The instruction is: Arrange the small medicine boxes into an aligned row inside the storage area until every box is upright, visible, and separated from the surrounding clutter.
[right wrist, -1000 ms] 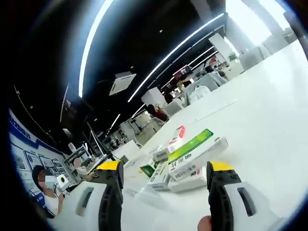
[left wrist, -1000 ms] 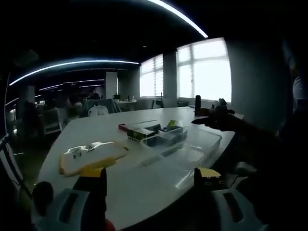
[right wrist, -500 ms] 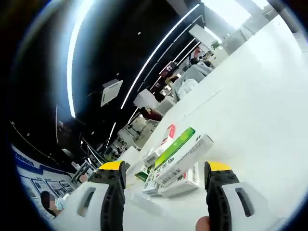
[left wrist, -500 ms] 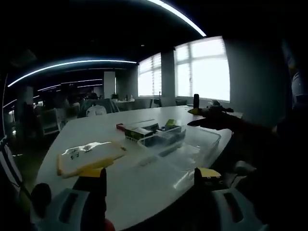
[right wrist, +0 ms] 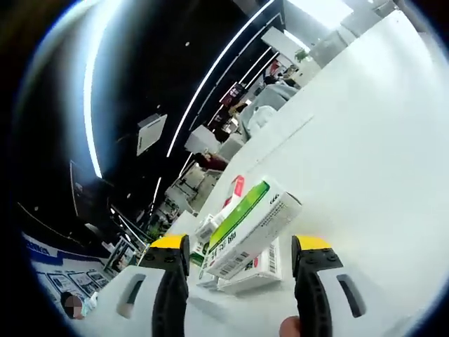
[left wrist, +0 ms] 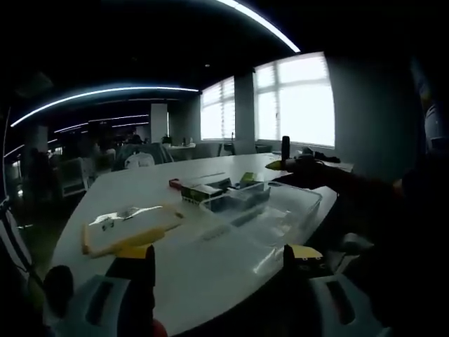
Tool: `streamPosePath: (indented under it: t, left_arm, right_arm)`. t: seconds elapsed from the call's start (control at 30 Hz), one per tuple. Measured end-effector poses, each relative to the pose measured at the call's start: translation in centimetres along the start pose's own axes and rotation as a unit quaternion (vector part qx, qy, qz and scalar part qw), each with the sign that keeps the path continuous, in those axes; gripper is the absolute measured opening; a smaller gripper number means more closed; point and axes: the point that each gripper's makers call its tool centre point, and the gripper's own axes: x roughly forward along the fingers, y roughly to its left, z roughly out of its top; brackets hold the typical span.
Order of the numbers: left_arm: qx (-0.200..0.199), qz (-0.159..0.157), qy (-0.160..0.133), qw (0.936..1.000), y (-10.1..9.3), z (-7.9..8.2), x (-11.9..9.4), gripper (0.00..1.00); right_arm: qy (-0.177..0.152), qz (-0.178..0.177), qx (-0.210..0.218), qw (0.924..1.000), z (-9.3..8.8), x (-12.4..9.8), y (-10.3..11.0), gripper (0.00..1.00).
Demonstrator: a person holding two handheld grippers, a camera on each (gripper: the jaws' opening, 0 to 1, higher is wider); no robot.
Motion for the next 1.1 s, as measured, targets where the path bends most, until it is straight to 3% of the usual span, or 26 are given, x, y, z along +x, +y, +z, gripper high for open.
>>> streamPosePath:
  t: [0.47,0.67,1.1]
  left_arm:
    - [0.012,0.004,0.016,0.9998,0.1,-0.7,0.1,0.75]
    - [0.011,0.007,0.015,0.9998,0.3,-0.7,-0.1,0.75]
    - [0.009,0.012,0.014,0.9998,0.7,-0.8,-0.2,0.74]
  right_arm:
    - [0.009,-0.012,0.031,0.9994,0.4,1.4,-0.8,0.52]
    - [-0.003,-0.018,0.037,0.9991,-1.0,1.7,0.4,0.46]
    - [-0.01,-0.031,0.063,0.9975,-1.7,2.4,-0.2,0.35]
